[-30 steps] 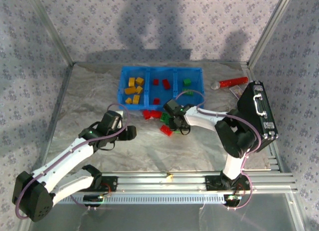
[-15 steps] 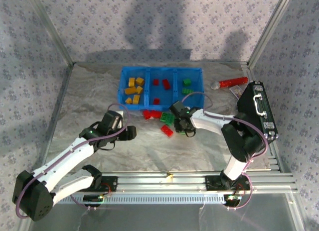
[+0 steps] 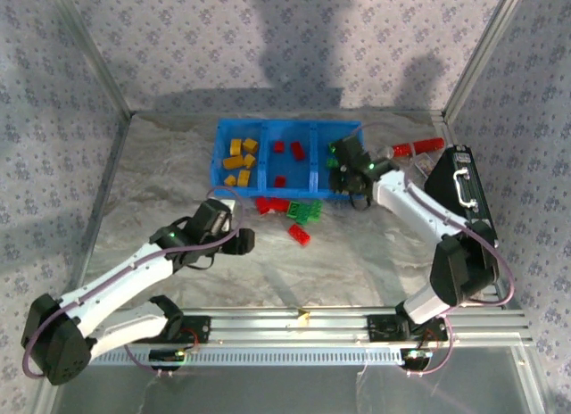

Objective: Sort the legos into containers by color
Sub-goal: Place the lego in the container, then pick up the lego from the center of the table.

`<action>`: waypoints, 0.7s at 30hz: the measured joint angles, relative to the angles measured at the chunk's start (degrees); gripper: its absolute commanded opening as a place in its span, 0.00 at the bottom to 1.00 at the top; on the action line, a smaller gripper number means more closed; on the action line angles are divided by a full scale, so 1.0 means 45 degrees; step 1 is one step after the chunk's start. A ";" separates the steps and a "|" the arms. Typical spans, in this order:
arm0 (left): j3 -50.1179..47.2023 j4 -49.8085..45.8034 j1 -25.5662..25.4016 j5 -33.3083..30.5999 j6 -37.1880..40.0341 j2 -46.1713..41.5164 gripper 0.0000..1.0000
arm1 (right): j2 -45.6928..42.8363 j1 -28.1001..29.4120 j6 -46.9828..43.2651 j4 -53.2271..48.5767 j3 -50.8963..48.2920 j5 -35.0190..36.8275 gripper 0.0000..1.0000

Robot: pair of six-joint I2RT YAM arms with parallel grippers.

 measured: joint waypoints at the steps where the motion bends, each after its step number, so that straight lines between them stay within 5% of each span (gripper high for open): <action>1: 0.0131 0.0112 -0.0311 -0.0053 -0.0005 0.0223 0.80 | 0.0340 -0.0345 -0.0253 -0.0005 0.0646 -0.0092 0.37; 2: 0.0209 0.0267 -0.0622 -0.0102 -0.0039 0.0461 0.80 | 0.0782 -0.0631 -0.0520 -0.0024 0.1311 -0.0185 0.43; 4: 0.0238 0.0588 -0.1137 -0.0151 -0.0131 0.0918 0.80 | 0.1647 -0.0947 -0.0918 -0.0117 0.2356 -0.0272 0.83; 5: 0.0238 0.0738 -0.1379 -0.0189 -0.0185 0.1195 0.80 | 0.2161 -0.1073 -0.1195 -0.0214 0.2909 -0.0257 0.88; 11: 0.0831 0.1243 -0.2390 -0.0291 -0.0277 0.2875 0.81 | 0.3283 -0.1389 -0.2220 -0.0695 0.3983 0.0049 0.91; 21: 0.4192 0.1608 -0.2798 -0.0126 0.0656 0.7033 0.83 | -0.0335 -0.0588 -0.2443 0.0831 -0.0437 -0.0529 0.93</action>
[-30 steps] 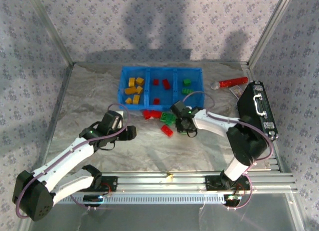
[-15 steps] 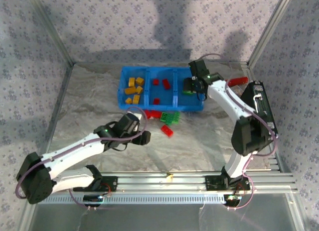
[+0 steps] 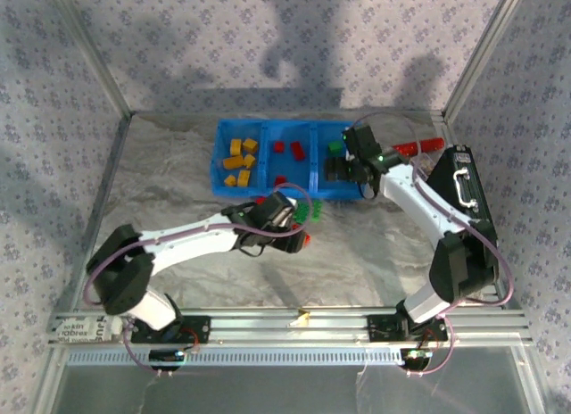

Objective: Sort the legos into containers by color
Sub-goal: Pick up the lego from the center of the table.

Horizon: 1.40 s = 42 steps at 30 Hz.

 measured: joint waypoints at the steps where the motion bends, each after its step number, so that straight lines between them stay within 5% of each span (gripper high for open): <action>1: 0.0452 -0.0034 -0.0029 0.0044 0.0160 0.0510 0.83 | -0.0214 0.0092 0.0010 0.0131 -0.0505 -0.0083 0.94; 14: 0.4405 -0.1860 -0.0165 -0.0432 0.2244 0.4949 0.84 | -0.4119 -0.0471 0.0534 0.0947 -0.4541 -0.0306 0.99; 34: 0.4993 -0.3079 -0.0165 -0.0971 0.3031 0.5707 0.84 | -0.6125 -0.2069 0.0670 0.0889 -0.5969 -0.0559 0.99; 37: 0.5022 -0.3065 -0.0165 -0.0923 0.3036 0.5814 0.77 | -0.6178 -0.2074 0.0675 0.0889 -0.6052 -0.0661 0.99; 42: 0.5047 -0.3055 -0.0238 -0.0967 0.3113 0.5795 0.51 | -0.6261 -0.2098 0.0695 0.0889 -0.6135 -0.0738 0.99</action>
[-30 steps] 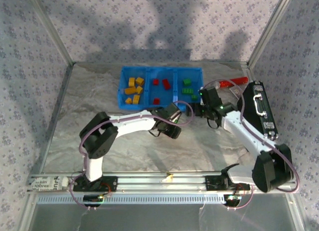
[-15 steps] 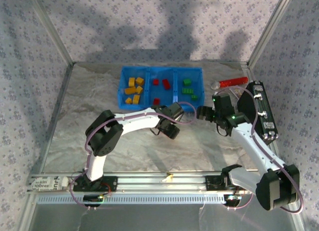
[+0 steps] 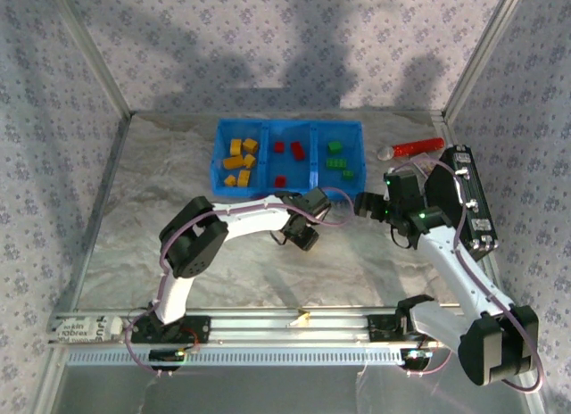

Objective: Sort the legos into containers by color
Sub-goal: Pick up the lego from the center of the table, then place the lego in the container, then move the lego to the center of the table.

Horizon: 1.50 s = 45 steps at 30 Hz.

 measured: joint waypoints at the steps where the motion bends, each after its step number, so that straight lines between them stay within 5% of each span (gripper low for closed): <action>1: 0.0000 0.0005 0.0000 -0.0019 0.0039 -0.0019 0.48 | -0.0029 0.0000 0.0024 0.0000 0.0000 0.0000 0.99; 9: -0.1326 -0.0335 0.0398 -0.0257 0.0053 -0.1919 0.48 | -0.0432 -0.0160 0.0034 -0.0005 0.0000 -0.0039 0.99; 14: -0.2356 -0.0248 0.2905 0.0010 -0.0189 -0.6023 0.48 | -0.0607 -0.0311 0.0073 -0.0005 0.0000 -0.0287 0.99; 18: -0.1821 -0.0170 0.4750 -0.0092 -0.0185 -0.7252 0.48 | -0.0471 -0.0296 0.0228 0.0010 0.0000 -0.0583 0.99; 27: 0.2934 -0.0447 0.4935 0.0389 -0.0131 -0.3337 0.49 | -0.0403 -0.0131 0.0369 -0.0005 0.0005 -0.0709 0.99; 29: 0.4566 -0.0816 0.4935 0.0393 -0.0112 -0.1987 0.77 | -0.0447 -0.0126 0.0369 -0.0019 0.0005 -0.0709 0.99; 35: 0.8660 -0.2375 0.4852 0.0107 -0.0063 0.0913 0.87 | -0.0743 -0.0126 0.0359 -0.0185 0.0019 -0.0724 0.99; 38: 0.7830 -0.2482 0.4454 -0.0321 -0.0024 0.0296 0.90 | -0.0719 -0.0126 0.0359 -0.0204 0.0015 -0.0801 0.99; 45: 0.1545 -0.0826 0.3186 -0.0384 -0.0481 -0.4274 0.88 | 0.0442 0.0374 0.0374 0.0228 -0.0010 -0.1239 0.90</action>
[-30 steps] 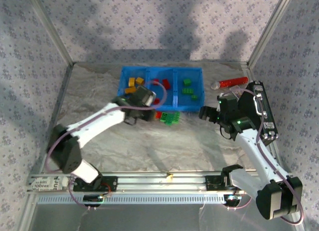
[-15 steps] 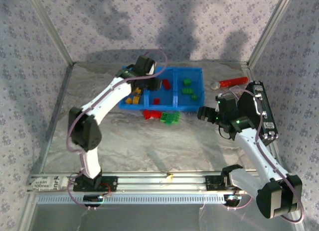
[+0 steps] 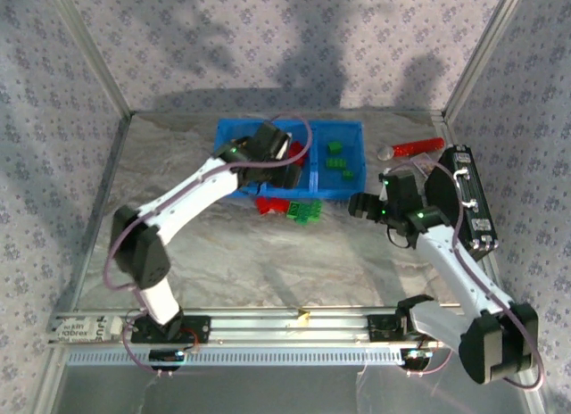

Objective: Sort the legos into containers by color
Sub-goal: Move the lego to the center of the table.

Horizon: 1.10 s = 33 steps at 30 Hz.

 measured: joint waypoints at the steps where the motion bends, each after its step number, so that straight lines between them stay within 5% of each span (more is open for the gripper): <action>1: -0.0899 0.0321 -0.0005 0.0053 -0.0146 -0.0617 0.88 | 0.0296 0.0146 0.0015 0.0078 0.0000 -0.0039 0.89; 9: -0.7480 0.2584 0.0087 0.0257 -0.1821 -0.4124 0.86 | 0.3696 0.2346 0.0631 0.0704 0.0831 0.0413 0.71; 14: -0.9709 0.2987 0.0087 0.0393 -0.2671 -0.6266 0.85 | 0.5425 0.3283 0.1341 0.1161 0.1962 0.1185 0.58; 21: -1.0938 0.3191 0.0087 0.0384 -0.3322 -0.8320 0.85 | 0.7669 0.4012 0.2239 0.1384 0.3555 0.2098 0.49; 33: -1.1565 0.3259 0.0087 0.0384 -0.3439 -0.8680 0.84 | 0.8859 0.4333 0.2968 0.1379 0.4148 0.3026 0.38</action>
